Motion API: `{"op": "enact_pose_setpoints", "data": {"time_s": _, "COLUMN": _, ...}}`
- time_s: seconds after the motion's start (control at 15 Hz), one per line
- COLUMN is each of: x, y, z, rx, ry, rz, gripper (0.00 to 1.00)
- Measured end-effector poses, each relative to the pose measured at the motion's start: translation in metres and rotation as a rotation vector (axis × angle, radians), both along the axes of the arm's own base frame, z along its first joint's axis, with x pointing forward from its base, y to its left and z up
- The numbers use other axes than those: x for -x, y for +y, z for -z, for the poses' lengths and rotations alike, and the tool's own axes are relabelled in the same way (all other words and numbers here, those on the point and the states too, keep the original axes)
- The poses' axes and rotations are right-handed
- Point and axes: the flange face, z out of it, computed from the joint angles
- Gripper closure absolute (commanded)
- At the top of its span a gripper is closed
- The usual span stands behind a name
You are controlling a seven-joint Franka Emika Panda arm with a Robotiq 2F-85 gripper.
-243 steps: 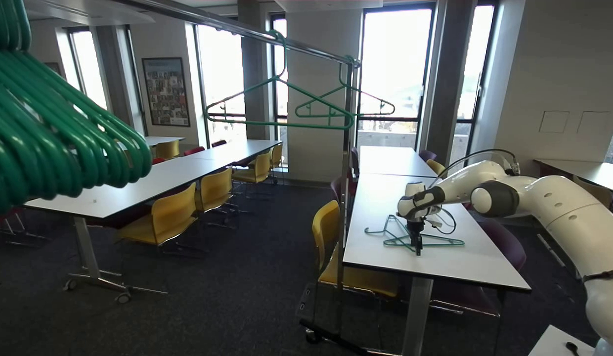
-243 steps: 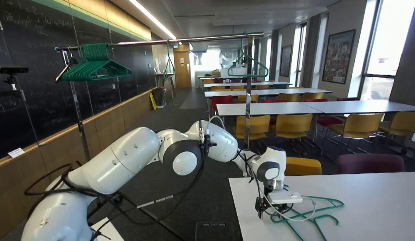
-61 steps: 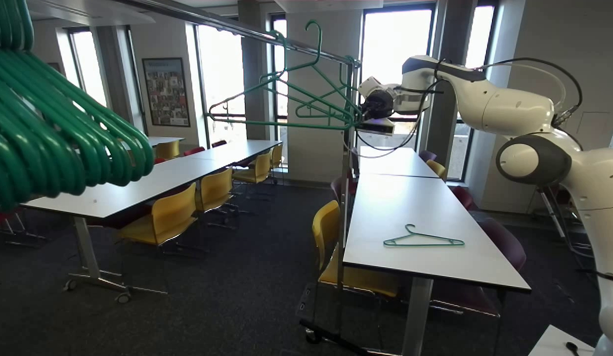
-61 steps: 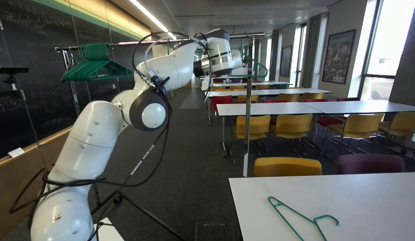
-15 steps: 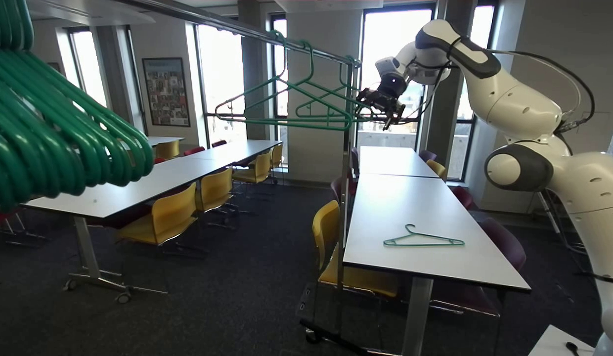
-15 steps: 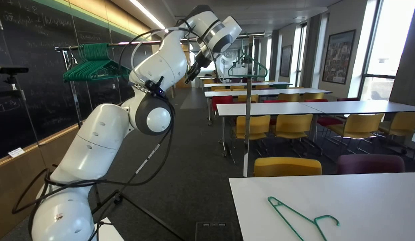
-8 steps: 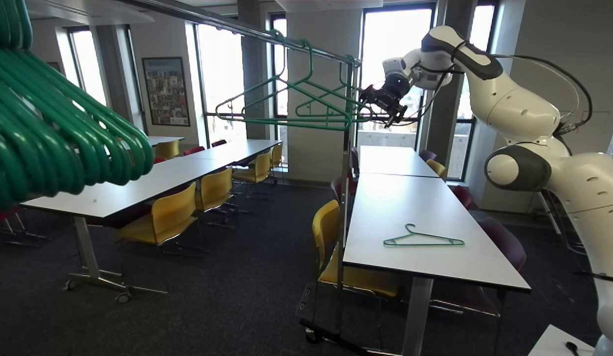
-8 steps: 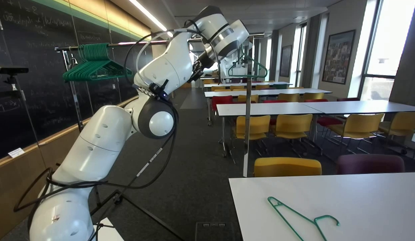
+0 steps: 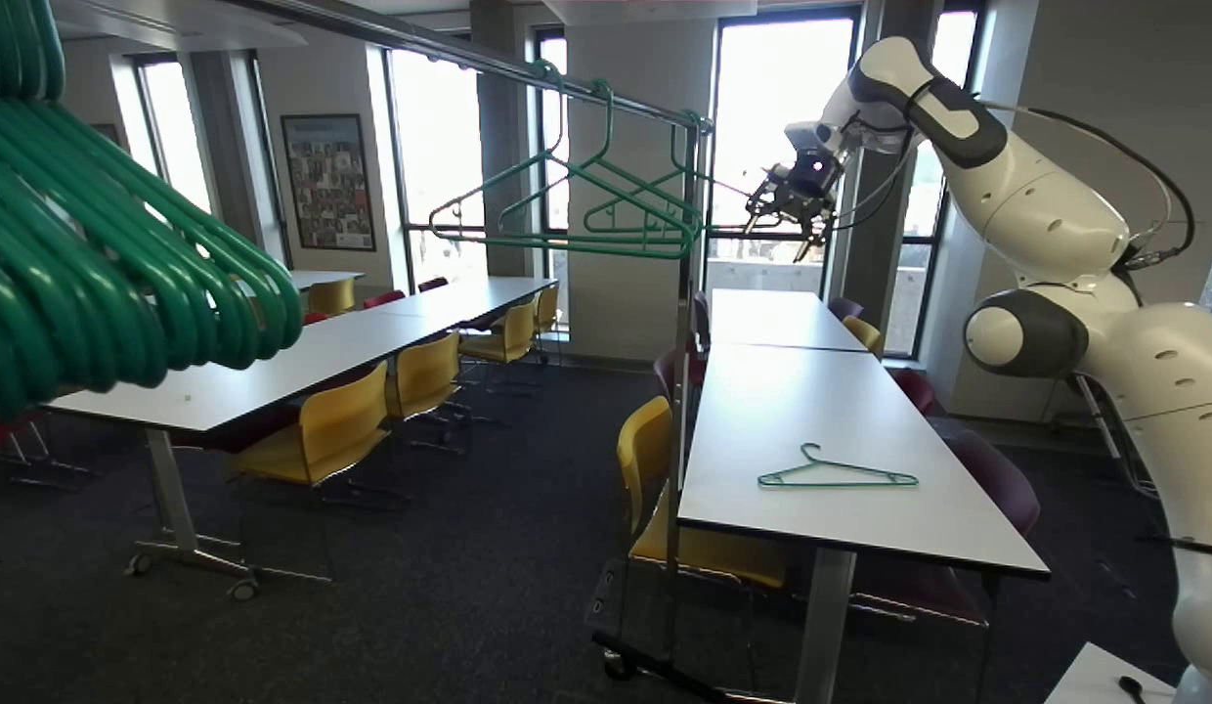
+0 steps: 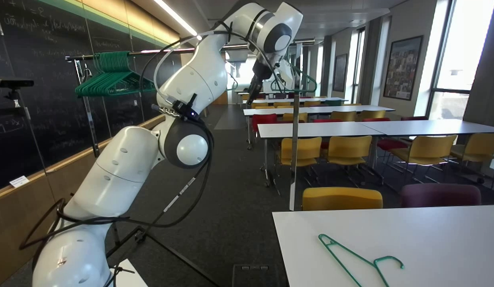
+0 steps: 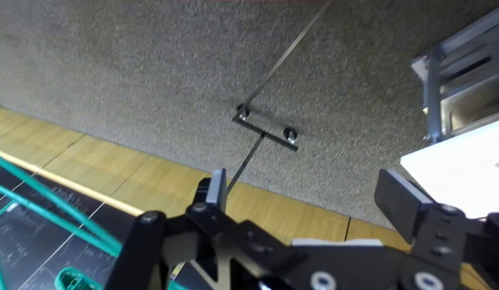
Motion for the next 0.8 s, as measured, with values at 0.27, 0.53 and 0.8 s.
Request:
{"op": "enact_pose_setpoints", "data": {"time_s": 0.27, "x": -0.004, "y": -0.035, "z": 0.02, "rx": 0.261, "ry": -0.001, "rz": 0.019, "gripper": 0.0}}
{"op": "enact_pose_setpoints", "data": {"time_s": 0.53, "x": -0.016, "y": -0.039, "z": 0.041, "rx": 0.497, "ry": 0.041, "rz": 0.009, "gripper": 0.0}}
{"op": "enact_pose_setpoints", "data": {"time_s": 0.8, "x": -0.039, "y": -0.023, "z": 0.061, "rx": 0.717, "ry": 0.052, "rz": -0.001, "gripper": 0.0}}
